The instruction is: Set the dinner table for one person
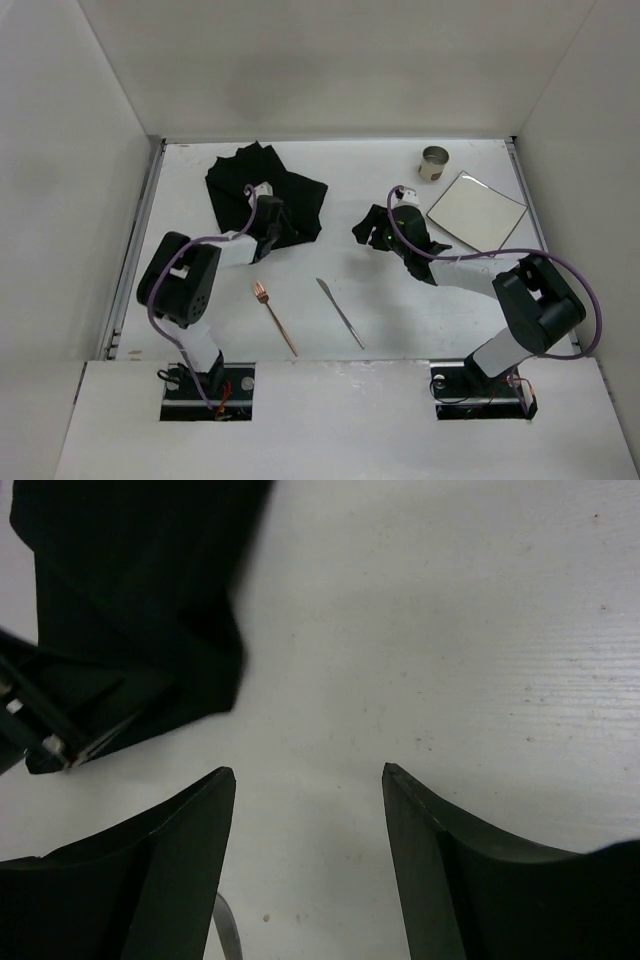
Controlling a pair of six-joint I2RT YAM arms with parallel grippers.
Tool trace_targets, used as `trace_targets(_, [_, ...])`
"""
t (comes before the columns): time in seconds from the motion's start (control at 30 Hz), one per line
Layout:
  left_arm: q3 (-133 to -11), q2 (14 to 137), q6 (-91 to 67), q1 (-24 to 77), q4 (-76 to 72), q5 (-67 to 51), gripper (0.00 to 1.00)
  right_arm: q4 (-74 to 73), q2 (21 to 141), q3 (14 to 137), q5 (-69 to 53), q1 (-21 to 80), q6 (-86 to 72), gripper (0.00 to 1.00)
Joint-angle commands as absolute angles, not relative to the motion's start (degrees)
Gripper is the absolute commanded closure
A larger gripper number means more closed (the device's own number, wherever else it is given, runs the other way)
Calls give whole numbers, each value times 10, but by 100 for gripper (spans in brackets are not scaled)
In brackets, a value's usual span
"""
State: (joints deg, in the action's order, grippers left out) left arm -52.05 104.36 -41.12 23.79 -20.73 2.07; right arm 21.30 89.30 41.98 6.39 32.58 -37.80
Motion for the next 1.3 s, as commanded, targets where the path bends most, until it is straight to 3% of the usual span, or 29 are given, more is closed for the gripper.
trace_targets(0.0, [-440,947,-362,207,-120,71,87,238,896,440,65,324,-379,32])
trace_targets(0.07, [-402,885,-368,204,-129,108,76,239,907,447,58,324,-383,30])
trace_targets(0.23, [-345,796,-399,206,-171,101,62,255,936,463,57,329,-416,25])
trace_targets(0.47, [-270,739,-482,161,-170,118,59,245,1020,552,49,341,-519,26])
trace_targets(0.57, [-223,704,-515,142,-185,125,55,208,1065,621,54,341,-554,33])
trace_targets(0.83, [-185,635,-533,110,-189,117,48,82,1183,791,55,338,-610,66])
trace_targets(0.93, [-185,640,-533,96,-193,96,48,54,1207,821,62,331,-616,66])
trace_targets(1.07, [-176,645,-552,80,-206,93,47,8,1230,865,67,329,-609,52])
trace_targets(1.27, [-153,646,-578,52,-248,94,46,-68,1275,953,82,332,-599,53])
